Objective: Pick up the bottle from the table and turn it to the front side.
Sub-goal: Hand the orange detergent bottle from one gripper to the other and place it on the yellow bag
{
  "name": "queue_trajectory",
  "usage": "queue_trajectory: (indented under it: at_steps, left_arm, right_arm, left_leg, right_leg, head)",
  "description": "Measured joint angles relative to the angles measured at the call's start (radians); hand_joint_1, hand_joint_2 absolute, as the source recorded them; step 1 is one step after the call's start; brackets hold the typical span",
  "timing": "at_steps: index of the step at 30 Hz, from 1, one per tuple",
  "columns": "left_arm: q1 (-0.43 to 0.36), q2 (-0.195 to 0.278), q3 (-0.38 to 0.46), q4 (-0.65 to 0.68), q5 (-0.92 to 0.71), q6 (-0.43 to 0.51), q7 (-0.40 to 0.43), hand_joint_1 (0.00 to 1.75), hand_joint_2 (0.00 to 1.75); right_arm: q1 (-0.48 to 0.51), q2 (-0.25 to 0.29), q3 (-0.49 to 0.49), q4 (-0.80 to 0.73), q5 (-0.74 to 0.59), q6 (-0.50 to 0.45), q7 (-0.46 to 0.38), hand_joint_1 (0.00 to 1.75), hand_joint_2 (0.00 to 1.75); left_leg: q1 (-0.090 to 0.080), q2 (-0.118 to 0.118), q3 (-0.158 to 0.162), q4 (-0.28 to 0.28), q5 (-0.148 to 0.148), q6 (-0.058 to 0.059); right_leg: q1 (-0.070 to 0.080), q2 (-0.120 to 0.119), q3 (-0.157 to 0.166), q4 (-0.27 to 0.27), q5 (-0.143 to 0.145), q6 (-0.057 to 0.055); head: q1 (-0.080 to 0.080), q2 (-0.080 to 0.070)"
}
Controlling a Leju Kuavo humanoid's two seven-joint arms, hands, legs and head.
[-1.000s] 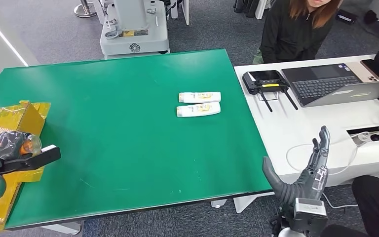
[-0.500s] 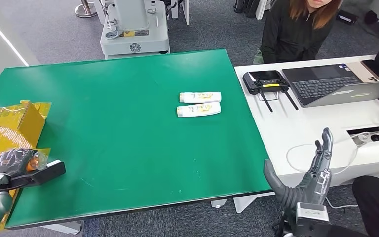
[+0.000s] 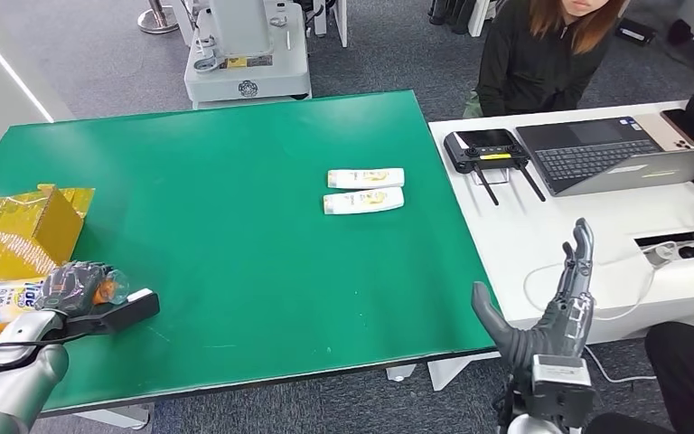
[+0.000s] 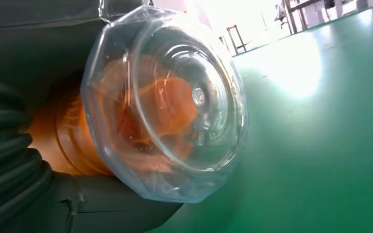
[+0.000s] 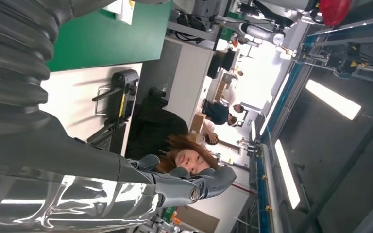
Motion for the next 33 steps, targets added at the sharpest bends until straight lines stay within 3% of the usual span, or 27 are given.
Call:
queue_trajectory:
  at_steps: [4,8,33]
  left_arm:
    - [0.006,-0.011,0.0,0.0,0.001,0.005,-0.008,1.7,1.75]
    - [0.007,-0.018,0.0,0.003,0.002,-0.009,-0.003,0.0,1.75]
    - [0.008,-0.083,0.008,0.026,0.051,0.062,-0.011,0.0,1.75]
  right_arm:
    - [-0.011,-0.002,0.001,0.021,-0.002,0.0,-0.003,0.0,1.75]
    - [-0.019,-0.005,0.001,0.038,-0.006,-0.003,-0.005,0.0,1.75]
    - [-0.055,-0.043,0.029,0.137,-0.043,-0.023,-0.023,0.0,1.75]
  left_leg:
    - [0.0,-0.001,0.0,0.0,0.0,0.0]
    - [0.0,-0.001,0.0,0.0,0.0,-0.001]
    - [0.0,-0.002,0.002,0.0,0.001,-0.001]
  right_leg:
    - [0.0,-0.001,0.0,0.0,0.0,0.0]
    - [0.0,-0.001,0.0,0.001,-0.001,-0.001]
    - [0.0,-0.002,0.002,0.001,0.0,-0.001]
  head:
    - [0.0,0.0]
    - [0.0,0.0]
    - [0.0,0.0]
